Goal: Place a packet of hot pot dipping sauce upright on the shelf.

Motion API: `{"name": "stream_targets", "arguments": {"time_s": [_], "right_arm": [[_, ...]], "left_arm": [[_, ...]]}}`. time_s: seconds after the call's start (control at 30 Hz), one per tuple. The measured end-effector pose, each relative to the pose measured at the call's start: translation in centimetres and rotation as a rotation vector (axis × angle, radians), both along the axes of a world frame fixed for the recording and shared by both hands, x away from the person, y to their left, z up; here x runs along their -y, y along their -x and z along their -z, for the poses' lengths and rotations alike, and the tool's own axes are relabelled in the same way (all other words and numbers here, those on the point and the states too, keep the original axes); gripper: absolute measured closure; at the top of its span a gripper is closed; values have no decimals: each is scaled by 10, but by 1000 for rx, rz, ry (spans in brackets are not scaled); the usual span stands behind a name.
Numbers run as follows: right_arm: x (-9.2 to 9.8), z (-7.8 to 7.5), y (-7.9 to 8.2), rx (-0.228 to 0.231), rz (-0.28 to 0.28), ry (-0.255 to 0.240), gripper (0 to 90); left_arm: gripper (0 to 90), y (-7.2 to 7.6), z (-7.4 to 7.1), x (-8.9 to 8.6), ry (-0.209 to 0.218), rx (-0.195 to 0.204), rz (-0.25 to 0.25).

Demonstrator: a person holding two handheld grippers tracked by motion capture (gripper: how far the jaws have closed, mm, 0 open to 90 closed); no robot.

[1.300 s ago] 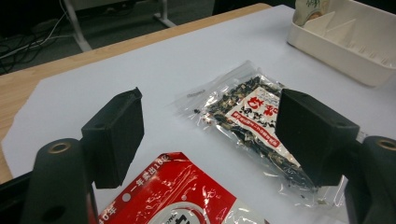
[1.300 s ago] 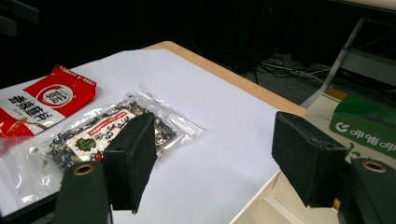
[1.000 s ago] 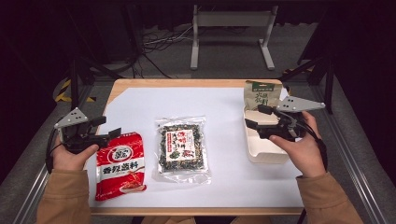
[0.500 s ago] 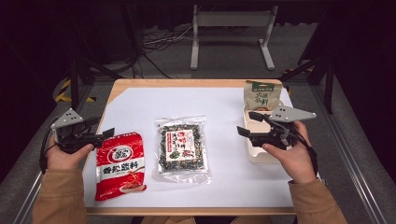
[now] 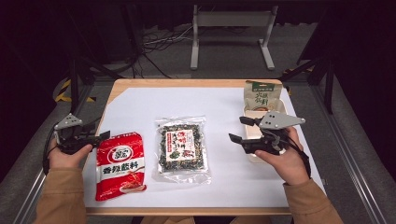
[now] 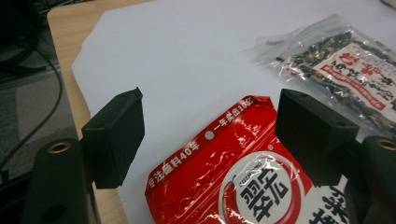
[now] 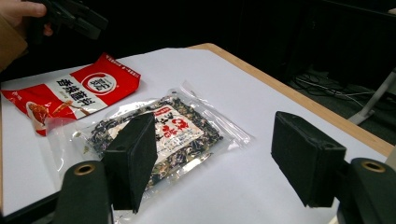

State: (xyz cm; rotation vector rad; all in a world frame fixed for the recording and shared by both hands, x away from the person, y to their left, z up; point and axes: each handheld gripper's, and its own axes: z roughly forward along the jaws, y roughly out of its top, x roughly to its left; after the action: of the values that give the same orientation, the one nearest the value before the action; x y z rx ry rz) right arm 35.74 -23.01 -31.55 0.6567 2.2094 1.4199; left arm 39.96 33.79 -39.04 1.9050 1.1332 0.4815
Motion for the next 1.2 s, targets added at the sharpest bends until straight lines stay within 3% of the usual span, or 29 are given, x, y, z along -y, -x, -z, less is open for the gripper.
{"name": "stream_targets", "arguments": {"time_s": [0.37, 0.53, 0.63, 0.73, 1.03, 1.2], "right_arm": [[-4, 2, 1, 17, -8, -1, 313], [-6, 4, 0, 10, -15, 5, 313], [-7, 5, 0, 6, -17, 5, 313], [-7, 6, 0, 10, -12, 8, 312], [-8, 7, 0, 11, -9, 11, 311], [-8, 8, -1, 8, -7, 12, 307]], "left_arm": [[237, -12, 31, -10, 22, -85, -30], [218, -16, 41, -12, 29, -131, -15], [212, -17, 44, -13, 29, -152, -7], [207, -19, 49, -11, 13, -206, -7], [198, -21, 53, -10, 7, -244, 13], [202, -23, 56, -9, 14, -285, 20]]}}
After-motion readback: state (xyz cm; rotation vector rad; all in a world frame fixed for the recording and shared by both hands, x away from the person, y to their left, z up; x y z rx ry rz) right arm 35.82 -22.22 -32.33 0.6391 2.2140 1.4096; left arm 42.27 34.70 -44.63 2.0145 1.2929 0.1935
